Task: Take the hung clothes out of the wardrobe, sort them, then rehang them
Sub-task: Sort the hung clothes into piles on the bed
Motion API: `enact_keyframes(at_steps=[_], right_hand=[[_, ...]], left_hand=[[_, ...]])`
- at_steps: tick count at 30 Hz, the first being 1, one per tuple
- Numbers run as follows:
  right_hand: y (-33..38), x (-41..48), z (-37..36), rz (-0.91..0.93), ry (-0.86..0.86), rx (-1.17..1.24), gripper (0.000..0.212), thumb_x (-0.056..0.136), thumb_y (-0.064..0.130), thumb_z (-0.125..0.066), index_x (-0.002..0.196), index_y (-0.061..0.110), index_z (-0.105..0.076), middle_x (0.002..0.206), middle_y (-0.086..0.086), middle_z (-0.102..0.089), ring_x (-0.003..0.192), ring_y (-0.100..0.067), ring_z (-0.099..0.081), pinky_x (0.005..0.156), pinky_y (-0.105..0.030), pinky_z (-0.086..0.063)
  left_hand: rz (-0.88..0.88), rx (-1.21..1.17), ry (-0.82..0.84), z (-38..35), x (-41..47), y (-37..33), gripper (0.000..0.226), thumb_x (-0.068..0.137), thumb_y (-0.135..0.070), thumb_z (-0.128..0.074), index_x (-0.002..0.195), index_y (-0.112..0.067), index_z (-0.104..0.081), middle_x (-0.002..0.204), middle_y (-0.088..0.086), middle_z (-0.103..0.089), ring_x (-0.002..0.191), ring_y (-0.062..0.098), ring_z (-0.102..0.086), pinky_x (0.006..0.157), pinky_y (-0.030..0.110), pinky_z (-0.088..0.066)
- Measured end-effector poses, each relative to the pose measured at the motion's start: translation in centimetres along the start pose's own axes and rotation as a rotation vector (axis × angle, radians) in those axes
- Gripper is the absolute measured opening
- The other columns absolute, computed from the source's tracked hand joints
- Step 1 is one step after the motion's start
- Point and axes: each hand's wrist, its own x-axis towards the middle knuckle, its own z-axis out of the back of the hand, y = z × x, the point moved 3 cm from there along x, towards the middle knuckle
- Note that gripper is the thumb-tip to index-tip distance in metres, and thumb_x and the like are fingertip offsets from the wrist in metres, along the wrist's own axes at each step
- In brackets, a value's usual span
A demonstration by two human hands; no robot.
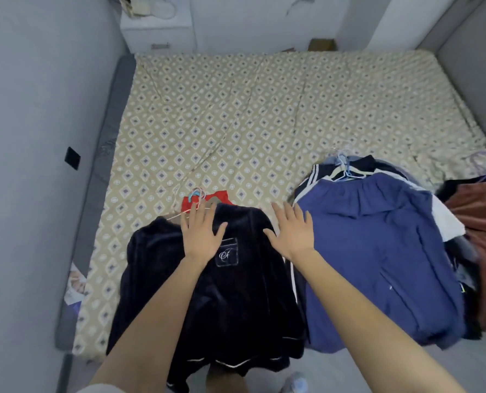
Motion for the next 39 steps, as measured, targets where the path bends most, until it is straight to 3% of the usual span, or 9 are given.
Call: enact_keyframes(at_steps=[10,18,27,39], right_hand=[[-13.5,-12.6,2.6,-0.014,-0.07,0.016,0.07,0.1,0.056,-0.029,0.157,0.026,-0.002,0.164,-0.006,-0.008,0.151,-0.028,-0.002,0.121,-0.049,-0.003],[-23.0,-17.2,2.3,-0.123,-0.027,0.021,0.071,0.1,0.056,-0.029,0.157,0.027,0.001,0.165,-0.006,-0.005,0.151,-0.029,0.002,0.121,-0.051,-0.001],[-31.1,-15.9,2.5,-0.208,-0.016,0.068,0.07,0.1,0.056,-0.031,0.157,0.029,0.0,0.165,-0.005,-0.005,0.151,-0.028,0.001,0.121,-0.05,-0.003],[-39.9,-5.3,4.2,-0.181,0.032,0.079,0.071,0.099,0.054,-0.037,0.157,0.028,-0.005,0.163,-0.007,-0.012,0.15,-0.029,-0.007,0.121,-0.049,-0.01]], left_hand=[[-0.027,-0.046,0.02,-1.7,-10.4,-16.8,0.064,0.102,-0.054,-0.033,0.158,-0.028,-0.018,0.166,0.001,-0.01,0.153,0.022,-0.001,0.121,0.048,0.005],[-0.075,-0.064,0.063,-2.0,-13.3,-25.7,0.066,0.102,-0.054,-0.032,0.158,-0.027,-0.009,0.166,0.0,-0.006,0.153,0.021,0.002,0.121,0.048,0.006],[-0.1,0.003,0.094,-3.9,-10.5,-29.3,0.069,0.102,-0.056,-0.029,0.158,-0.027,-0.003,0.166,0.004,-0.004,0.153,0.024,0.002,0.121,0.05,0.006],[0.02,-0.106,0.187,-9.0,-1.0,-34.8,0.068,0.103,-0.052,-0.03,0.158,-0.026,-0.002,0.166,0.001,0.004,0.153,0.021,0.007,0.121,0.048,0.009]])
